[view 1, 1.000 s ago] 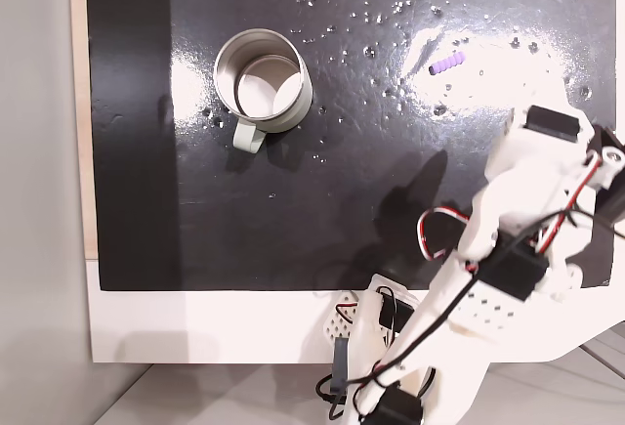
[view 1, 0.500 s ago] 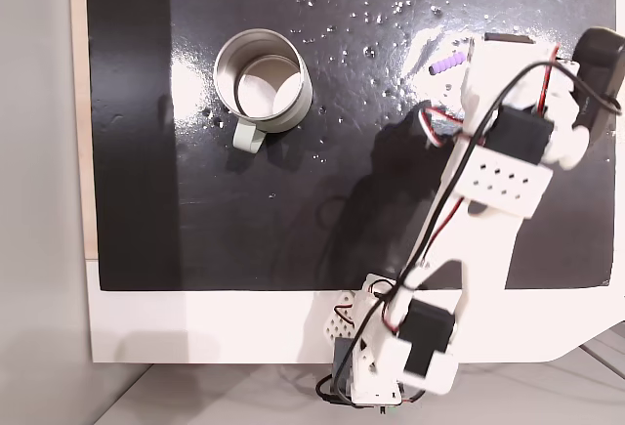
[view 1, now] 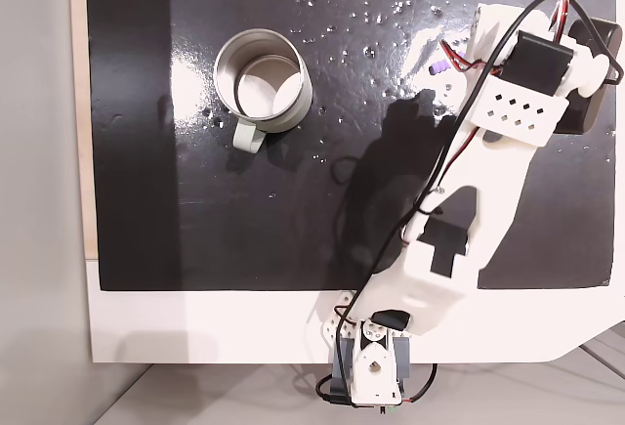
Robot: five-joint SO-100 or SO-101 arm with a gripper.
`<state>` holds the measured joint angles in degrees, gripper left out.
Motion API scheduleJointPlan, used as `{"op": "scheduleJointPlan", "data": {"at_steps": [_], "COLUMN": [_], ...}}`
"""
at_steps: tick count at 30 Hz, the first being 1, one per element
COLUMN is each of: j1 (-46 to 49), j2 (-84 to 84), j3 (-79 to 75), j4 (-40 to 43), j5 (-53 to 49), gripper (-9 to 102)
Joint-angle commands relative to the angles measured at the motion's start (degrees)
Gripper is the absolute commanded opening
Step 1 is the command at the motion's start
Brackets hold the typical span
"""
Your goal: Grasp a pengrip and put it in the cup.
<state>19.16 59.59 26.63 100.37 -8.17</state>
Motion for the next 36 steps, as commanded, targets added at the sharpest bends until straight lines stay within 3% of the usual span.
{"op": "scheduleJointPlan", "data": {"at_steps": [1, 19, 27, 36], "j1": [0.18, -0.09, -0.35, 1.67], "j2": [-2.81, -12.22, -20.39, -27.07], "j3": [-11.51, -14.5, -16.79, -22.68], "j4": [2.55, 2.55, 2.64, 2.64], "j5": [0.79, -1.85, -9.58, -11.07], "gripper": [3, 19, 20, 20]}}
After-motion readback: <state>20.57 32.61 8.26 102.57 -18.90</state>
